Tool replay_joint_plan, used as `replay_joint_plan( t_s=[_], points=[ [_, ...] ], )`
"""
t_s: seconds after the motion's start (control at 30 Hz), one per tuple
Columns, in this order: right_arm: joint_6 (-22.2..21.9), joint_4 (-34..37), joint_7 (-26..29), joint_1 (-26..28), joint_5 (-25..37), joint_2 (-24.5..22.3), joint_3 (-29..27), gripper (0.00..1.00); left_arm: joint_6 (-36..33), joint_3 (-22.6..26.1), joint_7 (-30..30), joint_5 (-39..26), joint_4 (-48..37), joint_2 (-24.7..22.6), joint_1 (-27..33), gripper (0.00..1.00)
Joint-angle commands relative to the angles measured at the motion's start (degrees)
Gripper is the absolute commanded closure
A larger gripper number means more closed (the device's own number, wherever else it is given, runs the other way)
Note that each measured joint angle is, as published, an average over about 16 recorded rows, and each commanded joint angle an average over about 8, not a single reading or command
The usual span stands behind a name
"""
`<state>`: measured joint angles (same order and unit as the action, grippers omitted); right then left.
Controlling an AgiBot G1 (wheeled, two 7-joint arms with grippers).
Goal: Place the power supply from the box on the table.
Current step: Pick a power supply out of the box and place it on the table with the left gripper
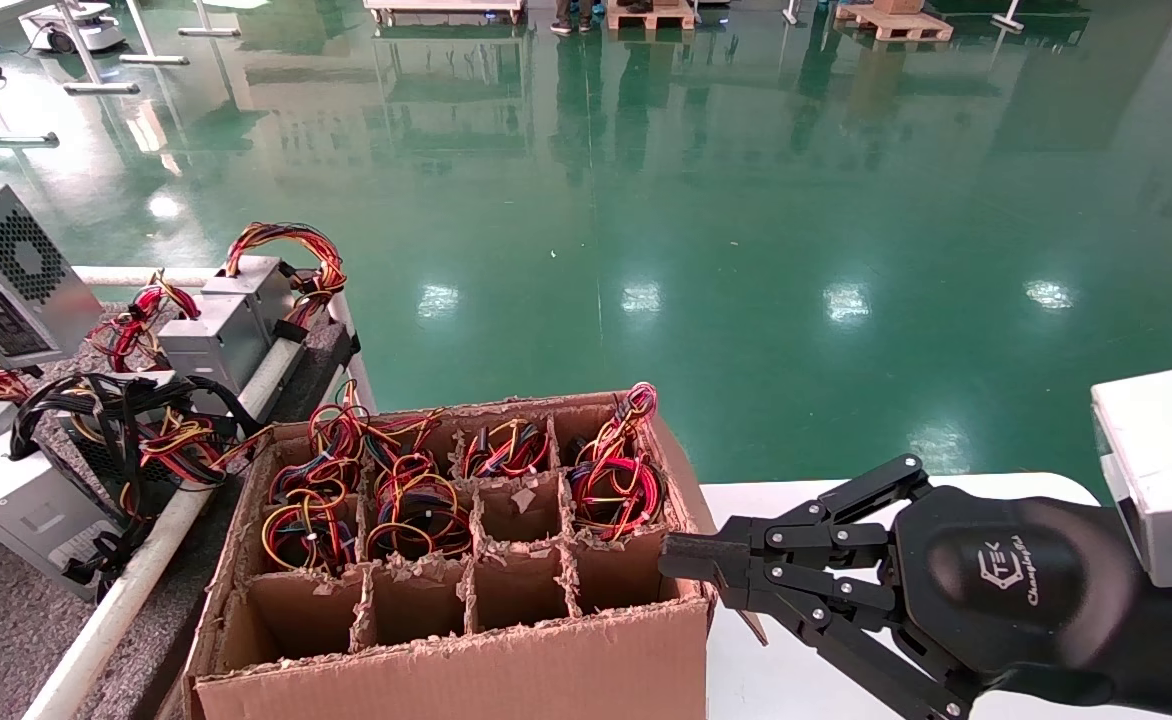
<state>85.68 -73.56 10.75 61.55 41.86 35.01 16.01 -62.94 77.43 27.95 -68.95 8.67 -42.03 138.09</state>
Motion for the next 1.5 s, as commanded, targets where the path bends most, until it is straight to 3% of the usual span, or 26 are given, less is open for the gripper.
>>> replay_joint_plan(
  t_s=[0.03, 0.8, 1.5],
  points=[
    [0.0, 0.0, 0.0, 0.0, 0.0, 0.0, 0.0, 1.0, -0.2, 0.1, -0.2, 0.0, 0.0, 0.0, -0.3, 1.0],
    [0.0, 0.0, 0.0, 0.0, 0.0, 0.0, 0.0, 1.0, 0.5, -0.2, -0.5, 0.8, -0.5, 2.4, -6.0, 1.0],
    [0.0, 0.0, 0.0, 0.0, 0.0, 0.0, 0.0, 1.0, 8.0, -2.2, 3.5, -0.9, 1.9, 3.2, -4.0, 1.0]
  ],
)
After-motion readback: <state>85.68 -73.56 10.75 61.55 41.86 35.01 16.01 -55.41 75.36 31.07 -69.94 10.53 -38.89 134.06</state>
